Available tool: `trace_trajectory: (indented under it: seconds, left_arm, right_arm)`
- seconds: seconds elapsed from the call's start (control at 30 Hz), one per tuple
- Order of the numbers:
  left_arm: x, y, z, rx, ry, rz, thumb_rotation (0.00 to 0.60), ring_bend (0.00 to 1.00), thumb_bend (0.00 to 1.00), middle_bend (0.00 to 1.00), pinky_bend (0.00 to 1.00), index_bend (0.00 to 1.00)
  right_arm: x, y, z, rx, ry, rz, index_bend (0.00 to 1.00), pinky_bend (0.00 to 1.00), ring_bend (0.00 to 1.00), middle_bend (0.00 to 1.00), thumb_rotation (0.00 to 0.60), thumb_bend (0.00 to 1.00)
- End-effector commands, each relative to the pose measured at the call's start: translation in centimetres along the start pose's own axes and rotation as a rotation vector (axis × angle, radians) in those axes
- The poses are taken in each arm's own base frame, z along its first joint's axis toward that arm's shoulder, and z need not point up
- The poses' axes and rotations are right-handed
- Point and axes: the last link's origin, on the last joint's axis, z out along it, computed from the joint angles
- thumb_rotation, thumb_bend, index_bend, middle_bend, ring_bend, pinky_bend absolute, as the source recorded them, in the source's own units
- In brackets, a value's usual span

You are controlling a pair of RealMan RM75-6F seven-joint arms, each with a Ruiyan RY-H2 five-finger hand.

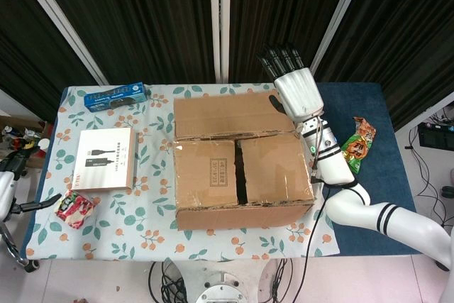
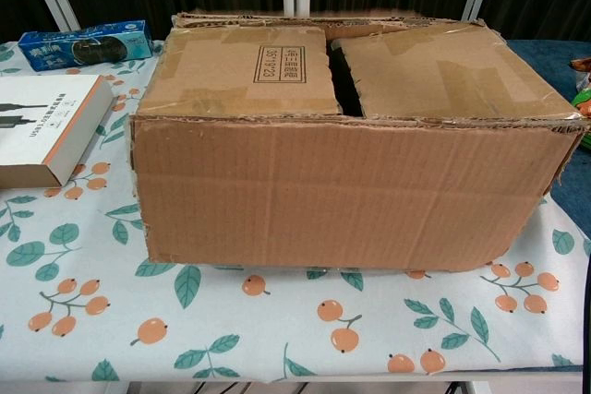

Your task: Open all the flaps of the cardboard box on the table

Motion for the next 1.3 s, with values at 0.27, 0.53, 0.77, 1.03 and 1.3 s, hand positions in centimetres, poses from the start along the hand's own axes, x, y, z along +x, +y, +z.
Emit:
trace_trajectory:
  seconds: [0.27,0.53,0.77,1.03,1.3]
  left_arm:
    - [-0.9,0.2,0.4,-0.005,-0.03,-0.002,0.432,0.1,0.0,0.14,0.19,0.11]
    - [-1.6,0.6,0.6,-0.015,-0.046,-0.023,0.435,0.1,0.0,0.14,0.19,0.11]
    - [-1.8,0.4,0.6,-0.009,-0.051,-0.034,0.431,0.1,0.0,0.14,0.19,0.11]
    - [-1.7,0.1,0.6,-0.003,-0.051,-0.038,0.425,0.1,0.0,0.14,0.19,0.11]
    - [-1.6,-0.2,0.5,0.004,-0.047,-0.039,0.429,0.1,0.0,0.14,0.19,0.11]
  right_arm:
    - [0.6,0.6,-8.5,0.256,-0.224,0.039,0.06,0.0,0.0,0.08,0.6,0.51]
    - [0.5,1.1,-11.3,0.3,-0.441,0.004,0.25,0.0,0.0,0.16,0.6,0.6]
    - [0.2,0.5,-11.5,0.341,-0.498,0.009,0.34,0.0,0.0,0.21,0.6,0.72]
    - [-1.1,-0.9,-11.1,0.395,-0.533,0.02,0.34,0.0,0.0,0.22,0.6,0.78]
    - [-2.6,-2.8,-10.7,0.451,-0.553,0.033,0.34,0.0,0.0,0.21,0.6,0.78]
